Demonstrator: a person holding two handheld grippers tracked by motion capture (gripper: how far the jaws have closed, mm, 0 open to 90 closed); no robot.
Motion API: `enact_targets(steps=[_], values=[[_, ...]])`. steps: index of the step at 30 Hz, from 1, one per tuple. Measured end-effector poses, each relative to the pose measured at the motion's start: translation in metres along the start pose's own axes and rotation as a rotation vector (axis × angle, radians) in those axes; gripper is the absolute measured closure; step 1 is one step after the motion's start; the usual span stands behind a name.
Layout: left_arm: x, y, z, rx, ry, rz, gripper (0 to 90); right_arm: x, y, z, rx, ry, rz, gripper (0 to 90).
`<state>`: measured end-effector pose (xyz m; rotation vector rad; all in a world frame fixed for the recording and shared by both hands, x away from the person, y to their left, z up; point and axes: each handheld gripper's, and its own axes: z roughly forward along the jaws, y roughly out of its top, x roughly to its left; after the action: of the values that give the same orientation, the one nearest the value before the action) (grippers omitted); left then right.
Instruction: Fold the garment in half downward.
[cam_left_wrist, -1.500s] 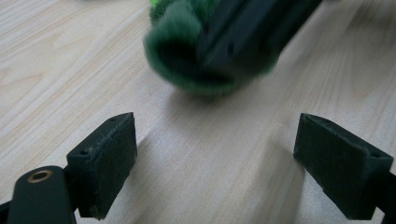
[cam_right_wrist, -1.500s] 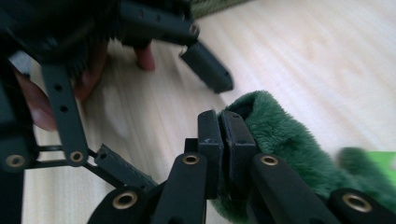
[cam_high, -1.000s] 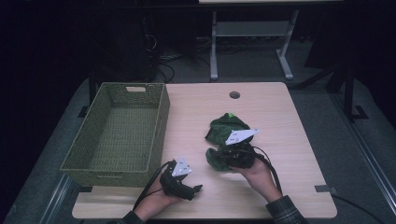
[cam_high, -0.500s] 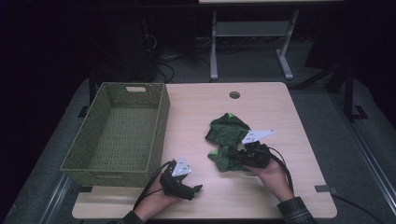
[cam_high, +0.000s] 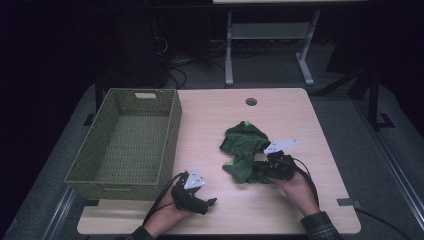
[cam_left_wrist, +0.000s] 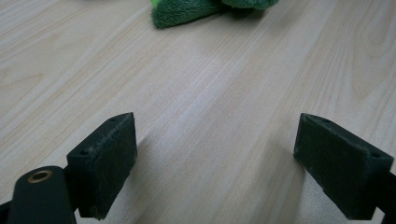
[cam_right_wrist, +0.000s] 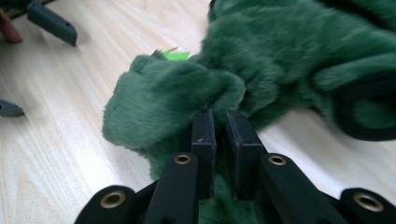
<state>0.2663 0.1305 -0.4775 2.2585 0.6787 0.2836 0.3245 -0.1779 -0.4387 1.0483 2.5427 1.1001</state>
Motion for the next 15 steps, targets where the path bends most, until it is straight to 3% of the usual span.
enact_targets(steps=[4,10,15], values=[[0.000,0.000,0.000,0.000,0.001,0.003,12.6,-0.004,0.000,-0.009,-0.029,-0.009,0.016,82.7],[0.000,0.000,0.000,0.000,0.001,0.004,12.6,-0.008,-0.006,-0.018,-0.027,-0.026,0.011,84.6],[0.000,0.000,0.000,0.000,0.001,0.003,12.5,-0.019,-0.016,-0.031,-0.034,-0.054,0.047,80.8]])
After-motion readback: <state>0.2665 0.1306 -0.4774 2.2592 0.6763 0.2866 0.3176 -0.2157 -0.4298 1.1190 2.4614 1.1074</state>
